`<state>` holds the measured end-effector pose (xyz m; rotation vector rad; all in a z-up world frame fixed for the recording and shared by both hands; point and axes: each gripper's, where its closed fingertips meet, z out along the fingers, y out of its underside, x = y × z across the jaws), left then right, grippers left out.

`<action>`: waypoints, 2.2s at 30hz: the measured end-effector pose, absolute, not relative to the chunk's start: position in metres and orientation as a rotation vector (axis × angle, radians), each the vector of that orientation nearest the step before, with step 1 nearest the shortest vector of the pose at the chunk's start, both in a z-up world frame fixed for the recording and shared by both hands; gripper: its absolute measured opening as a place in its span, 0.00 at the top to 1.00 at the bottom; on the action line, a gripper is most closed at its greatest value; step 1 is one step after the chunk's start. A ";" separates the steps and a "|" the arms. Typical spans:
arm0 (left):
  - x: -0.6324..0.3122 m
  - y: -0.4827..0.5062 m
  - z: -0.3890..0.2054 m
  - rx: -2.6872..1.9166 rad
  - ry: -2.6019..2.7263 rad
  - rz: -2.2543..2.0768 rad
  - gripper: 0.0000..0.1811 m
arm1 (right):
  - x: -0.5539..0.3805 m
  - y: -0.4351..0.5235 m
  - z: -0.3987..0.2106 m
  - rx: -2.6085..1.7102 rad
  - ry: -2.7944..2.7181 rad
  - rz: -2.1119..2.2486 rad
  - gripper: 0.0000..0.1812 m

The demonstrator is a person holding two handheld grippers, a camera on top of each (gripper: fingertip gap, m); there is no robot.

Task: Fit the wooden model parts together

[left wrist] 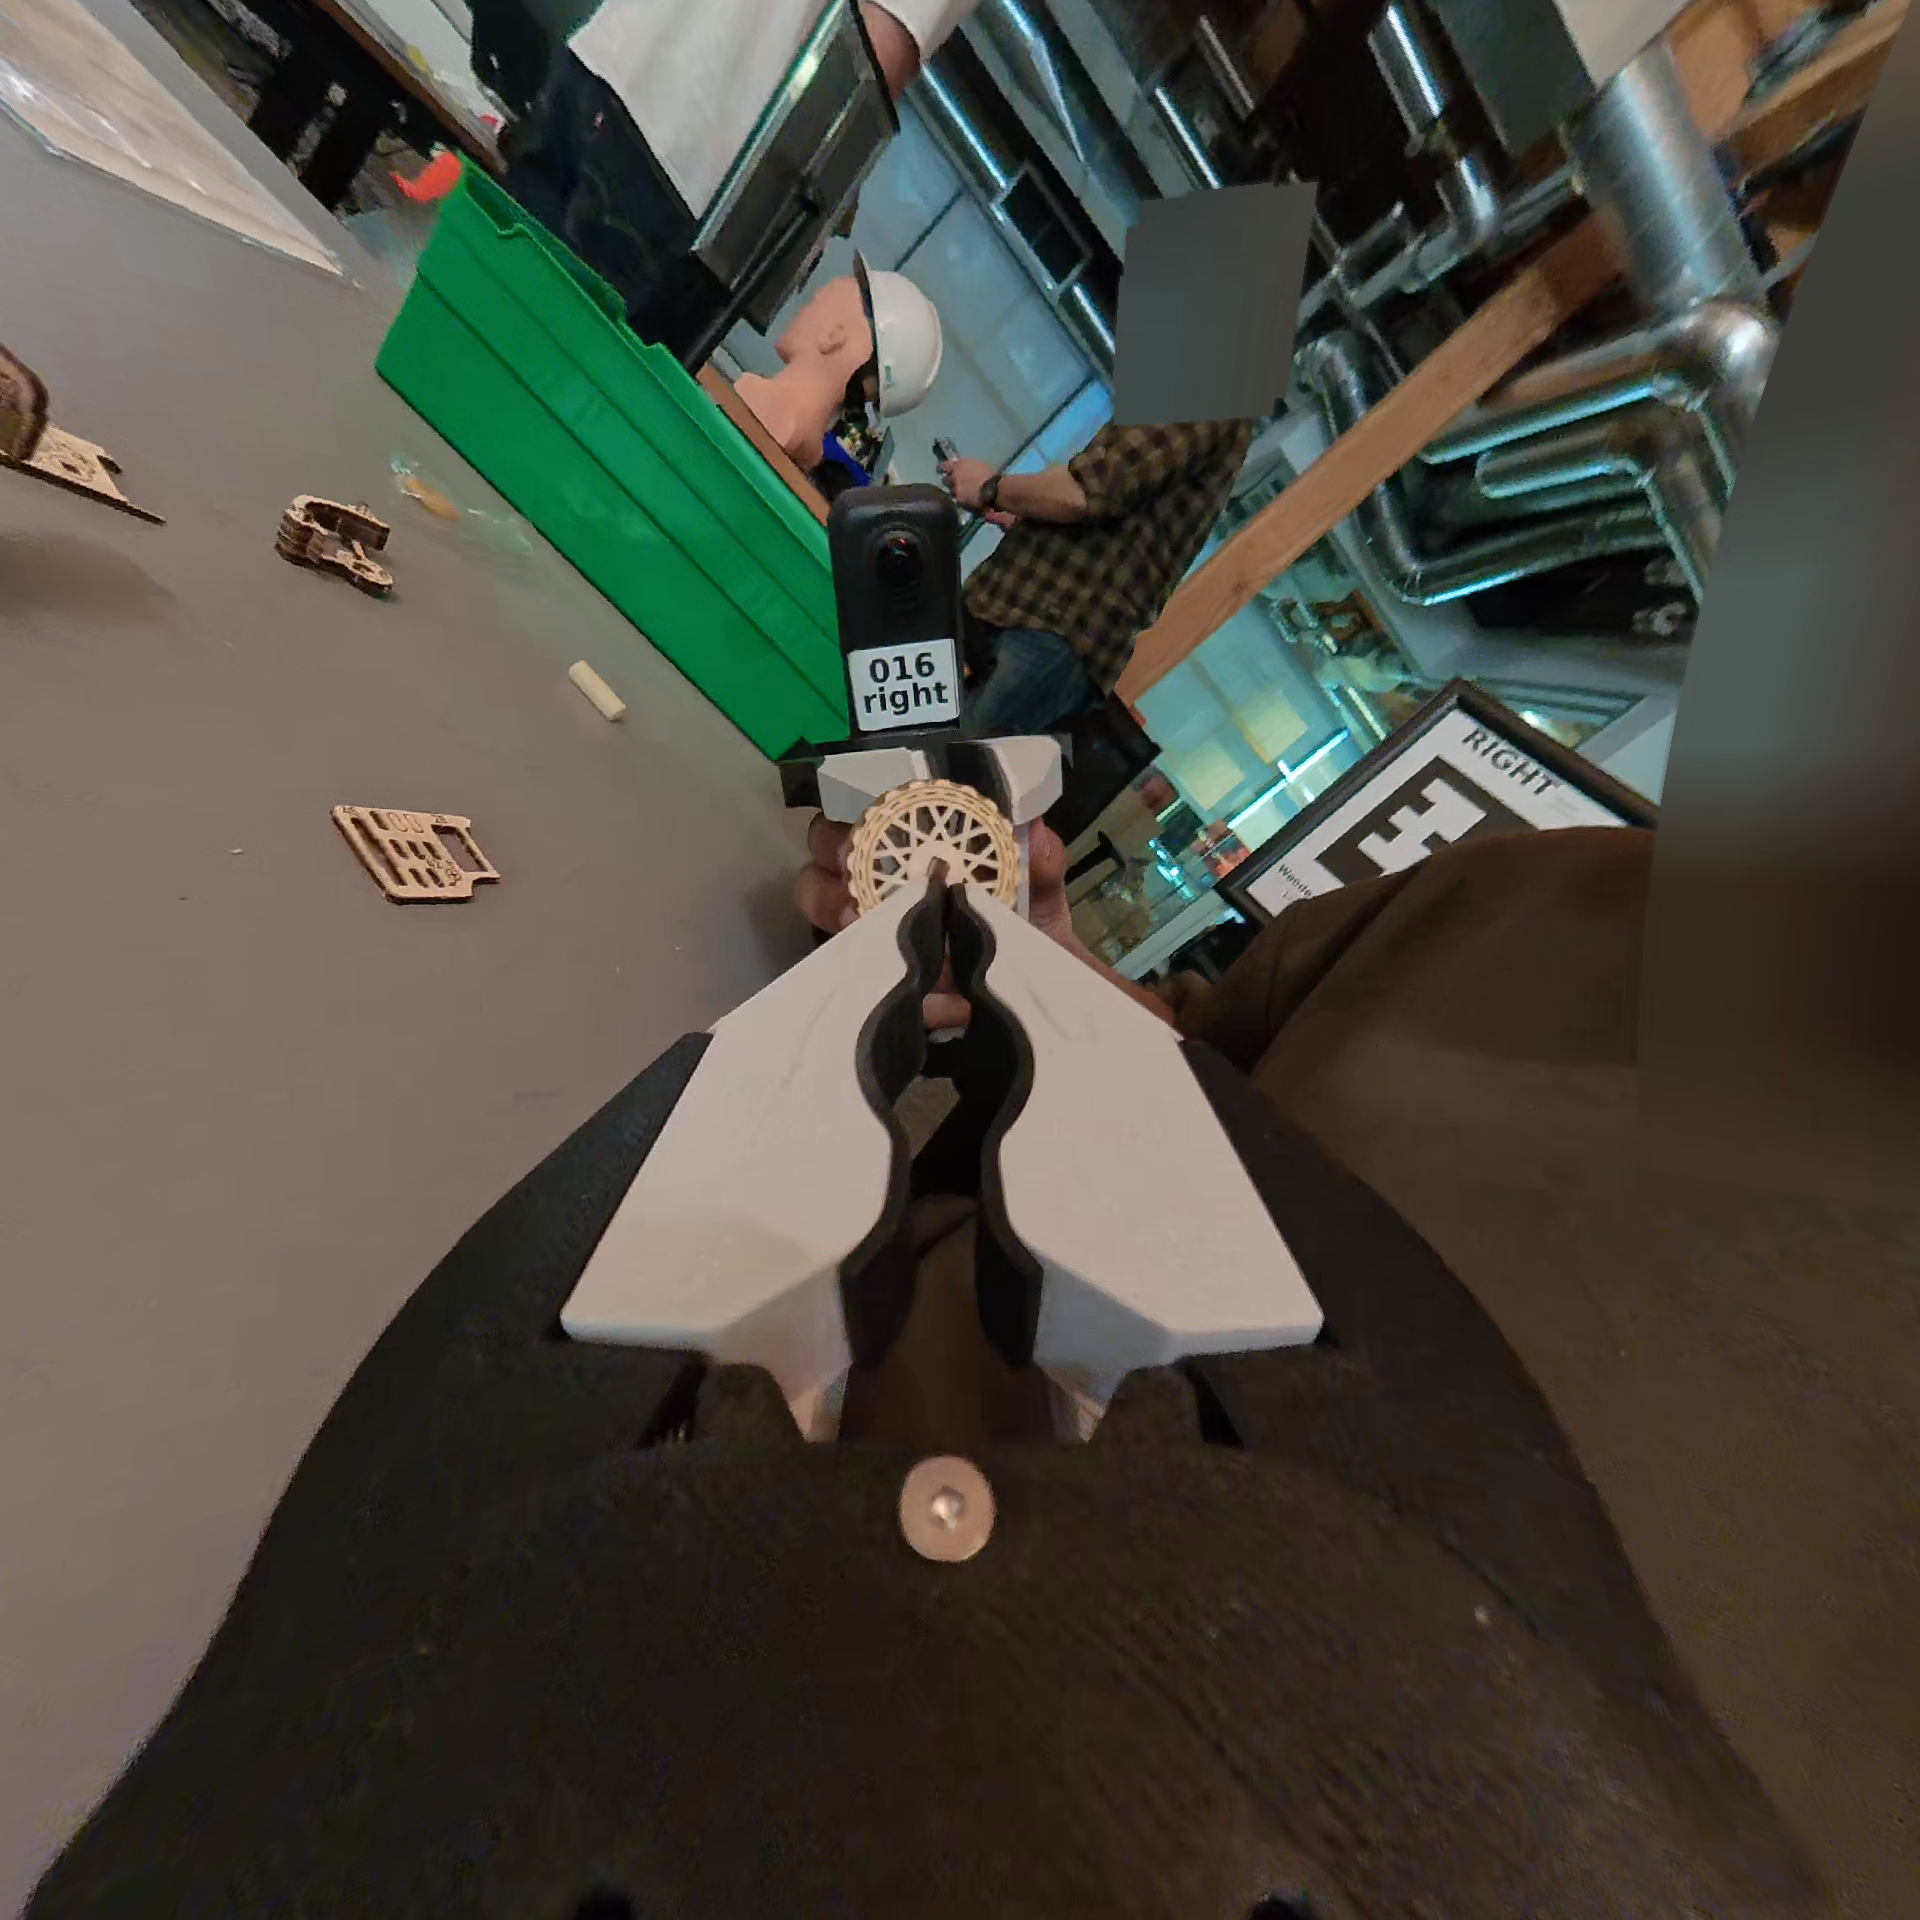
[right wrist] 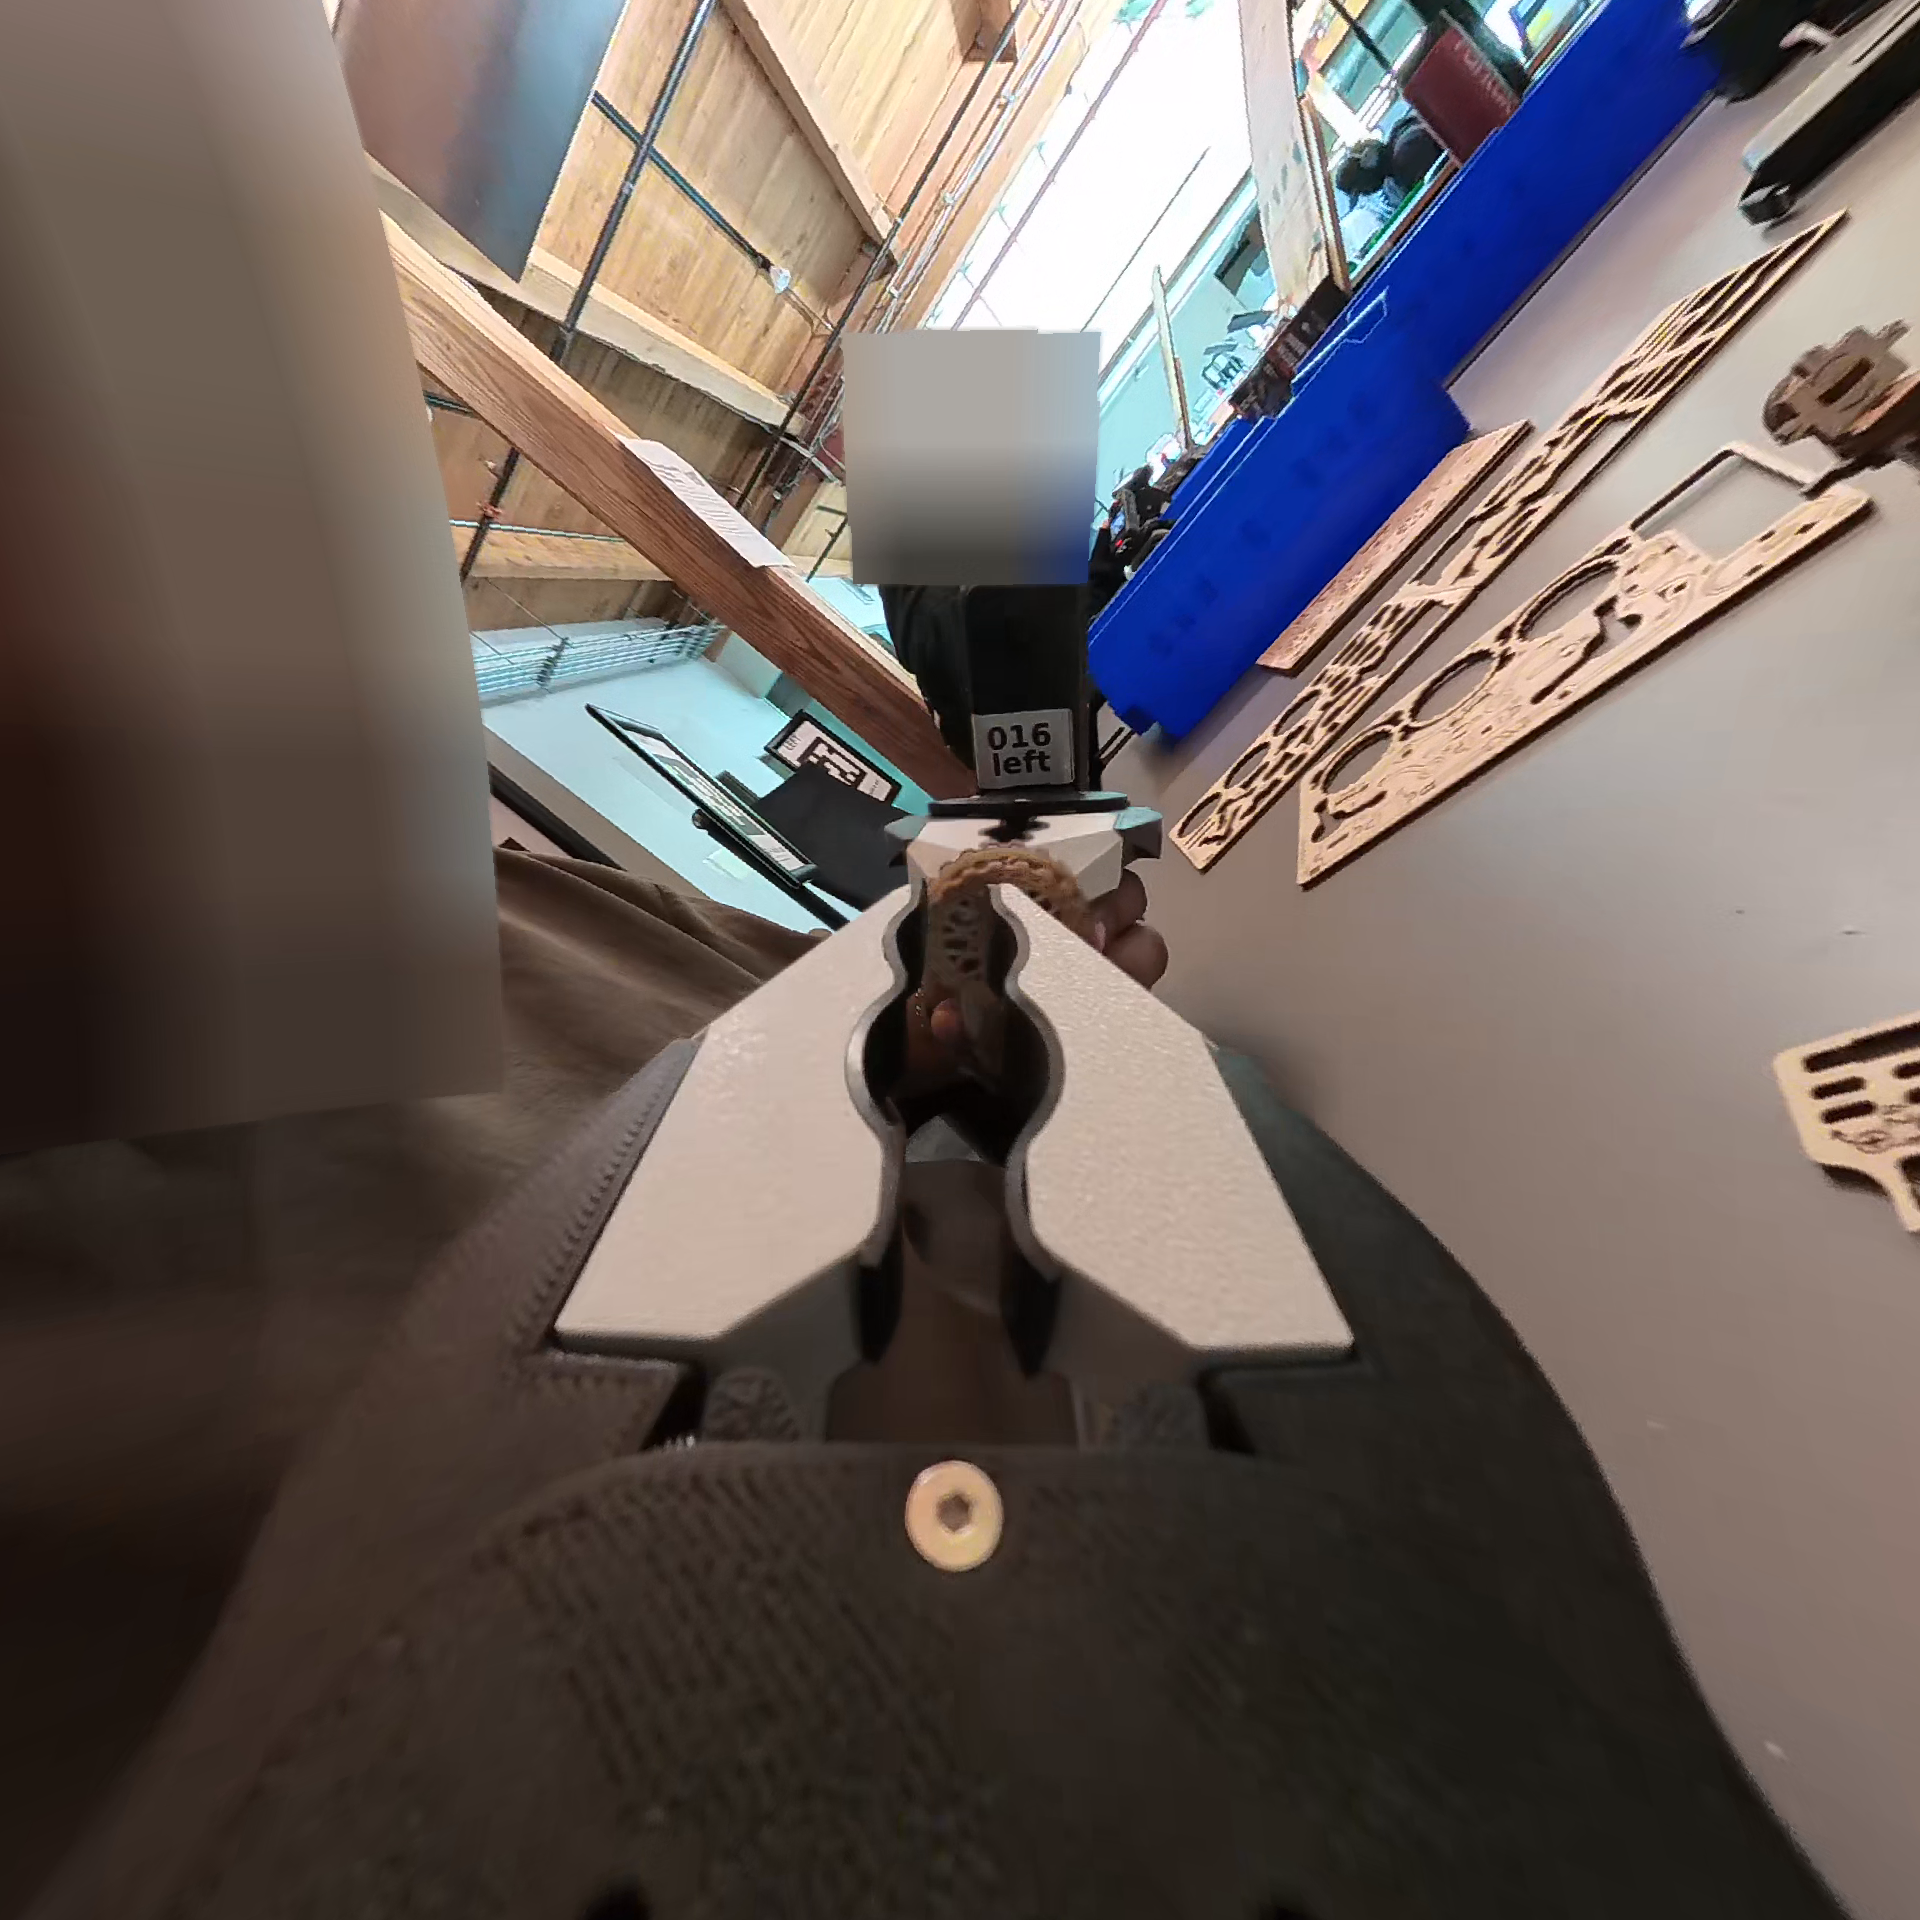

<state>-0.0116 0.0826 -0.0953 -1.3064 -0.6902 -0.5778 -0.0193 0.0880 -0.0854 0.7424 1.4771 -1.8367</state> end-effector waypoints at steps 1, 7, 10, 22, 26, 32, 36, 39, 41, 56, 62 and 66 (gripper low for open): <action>-0.012 0.082 -0.095 -1.298 -0.695 -0.589 1.00 | -0.019 0.088 -0.086 0.744 1.481 -1.834 0.95; -0.011 0.084 -0.097 -1.307 -0.695 -0.594 1.00 | -0.018 0.087 -0.087 0.743 1.495 -1.827 0.97; -0.009 0.086 -0.100 -1.333 -0.690 -0.586 1.00 | -0.018 0.087 -0.087 0.744 1.486 -1.825 0.97; -0.011 0.086 -0.104 -1.359 -0.704 -0.553 1.00 | -0.017 0.087 -0.087 0.738 1.485 -1.819 0.98; -0.011 0.086 -0.104 -1.360 -0.707 -0.556 1.00 | -0.016 0.087 -0.087 0.735 1.481 -1.817 0.98; -0.010 0.086 -0.103 -1.355 -0.702 -0.564 0.99 | -0.016 0.087 -0.086 0.729 1.472 -1.817 0.98; -0.007 0.086 -0.099 -1.340 -0.681 -0.587 0.96 | -0.016 0.087 -0.087 0.733 1.488 -1.812 0.98; -0.008 0.087 -0.101 -1.343 -0.690 -0.585 0.97 | -0.015 0.086 -0.087 0.730 1.492 -1.812 0.98; -0.009 0.086 -0.101 -1.344 -0.694 -0.579 0.98 | -0.014 0.086 -0.087 0.726 1.497 -1.810 0.99; -0.011 0.085 -0.102 -1.337 -0.707 -0.592 1.00 | -0.010 0.084 -0.088 0.697 1.547 -1.800 1.00; -0.011 0.085 -0.101 -1.329 -0.705 -0.597 1.00 | -0.016 0.092 -0.084 0.697 1.593 -1.851 0.97; -0.012 0.084 -0.101 -1.332 -0.701 -0.584 1.00 | -0.019 0.093 -0.092 0.711 1.715 -1.860 0.98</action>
